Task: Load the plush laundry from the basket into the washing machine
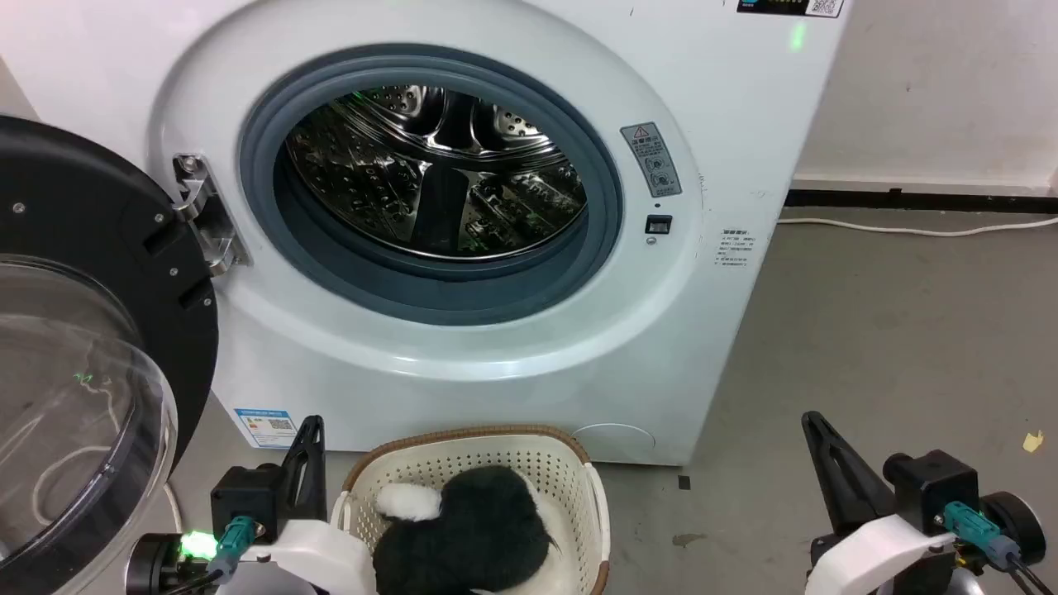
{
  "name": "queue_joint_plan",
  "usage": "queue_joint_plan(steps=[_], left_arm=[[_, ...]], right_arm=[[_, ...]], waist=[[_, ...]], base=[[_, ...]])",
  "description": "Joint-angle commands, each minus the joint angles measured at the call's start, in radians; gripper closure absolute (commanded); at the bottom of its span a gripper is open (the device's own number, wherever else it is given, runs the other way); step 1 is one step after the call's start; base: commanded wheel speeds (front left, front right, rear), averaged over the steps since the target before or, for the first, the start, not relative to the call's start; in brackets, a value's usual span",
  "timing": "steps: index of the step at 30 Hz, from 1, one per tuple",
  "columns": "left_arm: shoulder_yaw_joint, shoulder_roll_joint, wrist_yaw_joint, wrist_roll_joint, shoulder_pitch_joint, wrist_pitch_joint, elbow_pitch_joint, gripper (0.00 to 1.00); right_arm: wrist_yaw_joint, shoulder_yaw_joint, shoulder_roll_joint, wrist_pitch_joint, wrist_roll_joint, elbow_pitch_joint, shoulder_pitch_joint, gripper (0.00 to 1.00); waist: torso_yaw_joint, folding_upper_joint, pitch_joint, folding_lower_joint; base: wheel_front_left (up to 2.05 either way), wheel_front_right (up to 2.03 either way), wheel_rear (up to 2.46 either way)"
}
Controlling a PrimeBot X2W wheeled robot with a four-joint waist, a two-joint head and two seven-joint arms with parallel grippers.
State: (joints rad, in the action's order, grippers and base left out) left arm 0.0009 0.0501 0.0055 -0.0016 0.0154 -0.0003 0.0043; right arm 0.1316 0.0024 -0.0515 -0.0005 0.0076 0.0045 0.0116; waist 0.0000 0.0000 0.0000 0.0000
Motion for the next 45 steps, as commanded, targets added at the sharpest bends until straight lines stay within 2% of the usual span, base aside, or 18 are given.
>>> queue_joint_plan(steps=[1,32,33,45], left_arm=[[-0.001,0.0,-0.005,0.002,-0.015,0.0,-0.004,1.0],[-0.001,0.0,-0.005,0.002,-0.015,0.0,-0.004,1.0],[0.0,0.0,0.0,0.0,0.0,0.0,0.0,0.0],[-0.019,0.0,0.007,-0.011,-0.002,-0.018,0.0,0.0]], right_arm=[[-0.001,-0.002,0.001,0.0,-0.008,-0.005,-0.012,1.0],[-0.001,-0.002,0.001,0.0,-0.008,-0.005,-0.012,1.0],[0.0,0.0,0.0,0.0,0.0,0.0,0.0,0.0],[0.0,-0.012,0.0,-0.018,0.01,-0.003,0.006,0.0]], waist=[[0.0,0.0,0.0,0.0],[0.0,0.0,0.0,0.0],[0.0,0.0,0.0,0.0],[-0.001,0.0,0.004,0.0]], base=[[0.0,0.0,0.0],[0.0,0.0,0.0],[0.0,0.0,0.0],[0.0,0.0,0.0]])
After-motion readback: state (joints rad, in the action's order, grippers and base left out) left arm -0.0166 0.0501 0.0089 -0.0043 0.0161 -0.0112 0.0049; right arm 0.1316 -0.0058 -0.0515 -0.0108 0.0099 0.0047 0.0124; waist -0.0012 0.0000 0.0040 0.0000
